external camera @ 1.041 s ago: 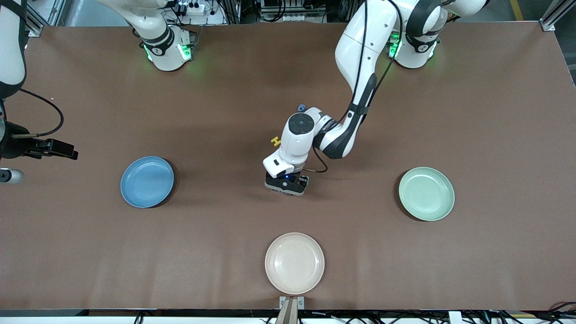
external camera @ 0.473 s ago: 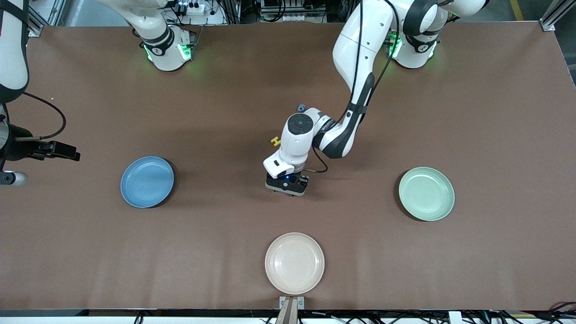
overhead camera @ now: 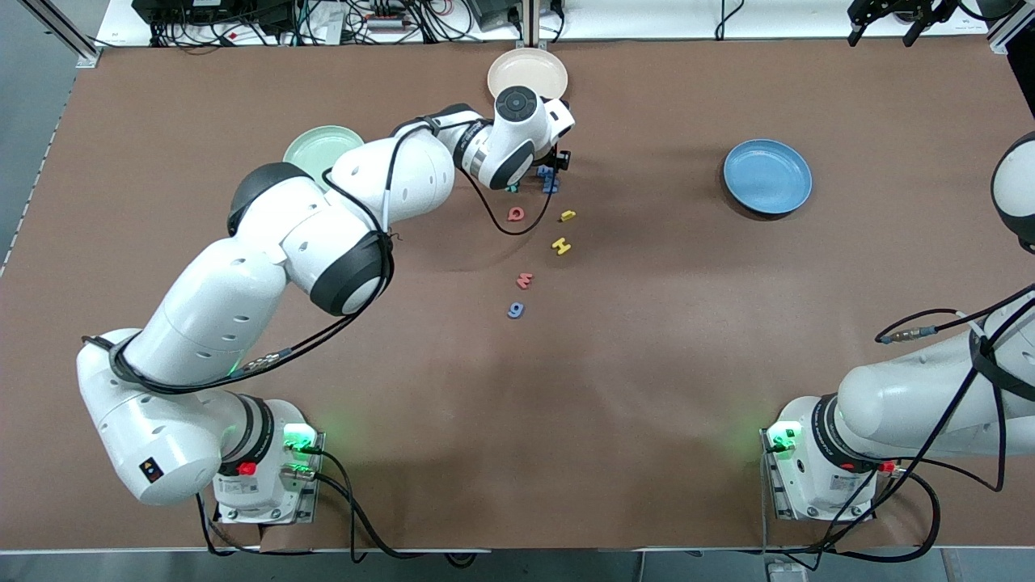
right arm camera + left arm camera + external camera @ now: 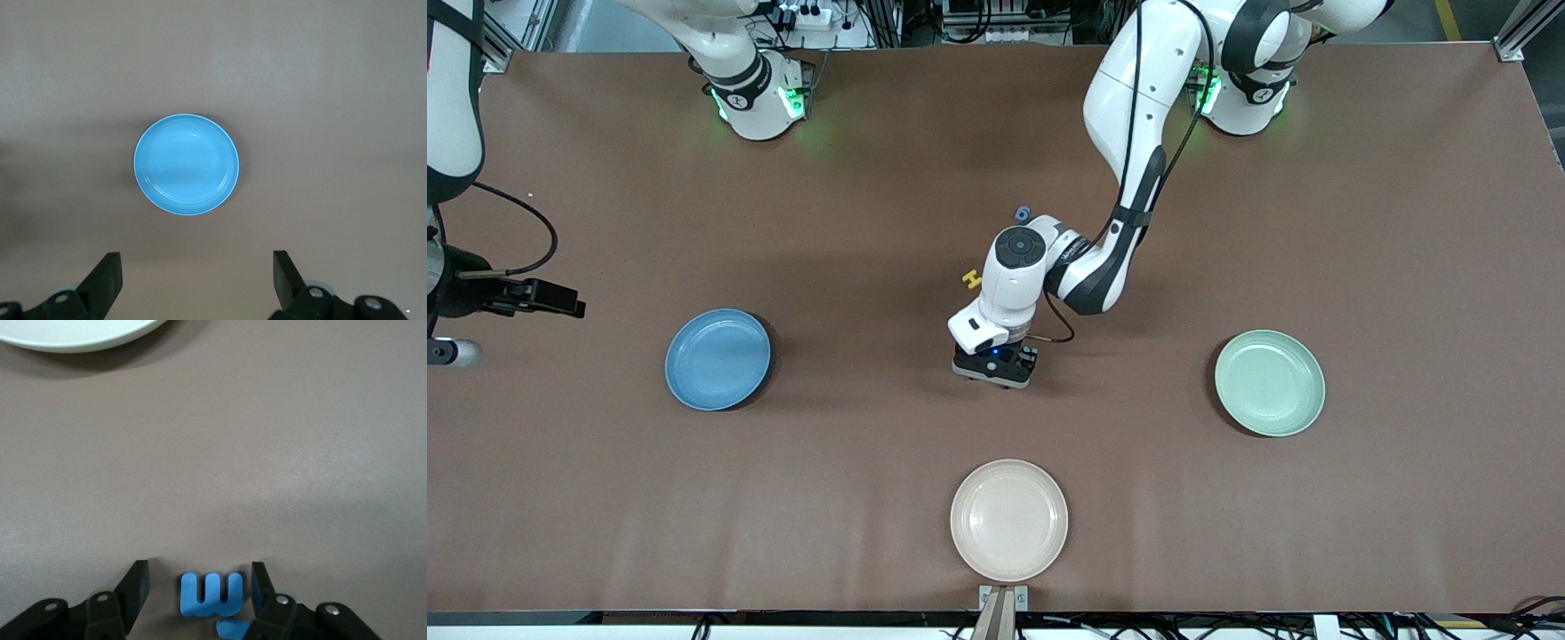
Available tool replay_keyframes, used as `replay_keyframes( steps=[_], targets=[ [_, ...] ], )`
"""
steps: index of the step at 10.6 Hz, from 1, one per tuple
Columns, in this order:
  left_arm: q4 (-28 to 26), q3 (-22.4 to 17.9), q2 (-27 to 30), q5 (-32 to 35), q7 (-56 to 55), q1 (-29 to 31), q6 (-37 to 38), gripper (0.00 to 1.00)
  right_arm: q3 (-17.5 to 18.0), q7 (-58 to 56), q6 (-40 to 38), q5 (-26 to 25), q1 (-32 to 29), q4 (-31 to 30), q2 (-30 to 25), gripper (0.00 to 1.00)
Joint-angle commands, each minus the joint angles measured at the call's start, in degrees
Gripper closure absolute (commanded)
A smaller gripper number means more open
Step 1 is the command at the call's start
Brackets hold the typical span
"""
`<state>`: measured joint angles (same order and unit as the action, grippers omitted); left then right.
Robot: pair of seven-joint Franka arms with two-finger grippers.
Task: Sort uppercase to blue plate, lowercase to green plate
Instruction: 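Close the left gripper on the blue W letter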
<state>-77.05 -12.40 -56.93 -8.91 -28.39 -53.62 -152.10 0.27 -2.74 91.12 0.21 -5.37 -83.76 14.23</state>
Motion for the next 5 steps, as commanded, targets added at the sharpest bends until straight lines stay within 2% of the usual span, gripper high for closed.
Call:
replay_keyframes(
  steps=[1,3,5],
  targets=[
    [1.5,-1.7,-1.2,-2.6,1.4,-1.6,-0.4,0.31,0.8,0.3,0.0,0.1,-0.8,0.3,0.2,0.0],
    [1.5,-1.7,-1.2,-2.6,1.4,-1.7,-0.4,0.32,0.8,0.3,0.0,0.1,-0.8,0.3,0.2,0.0],
    [1.5,-1.7,-1.2,-2.6,1.4,-1.8,-0.4,0.38,0.8,0.5,0.0,0.1,-0.7,0.3,0.2,0.0]
  ],
)
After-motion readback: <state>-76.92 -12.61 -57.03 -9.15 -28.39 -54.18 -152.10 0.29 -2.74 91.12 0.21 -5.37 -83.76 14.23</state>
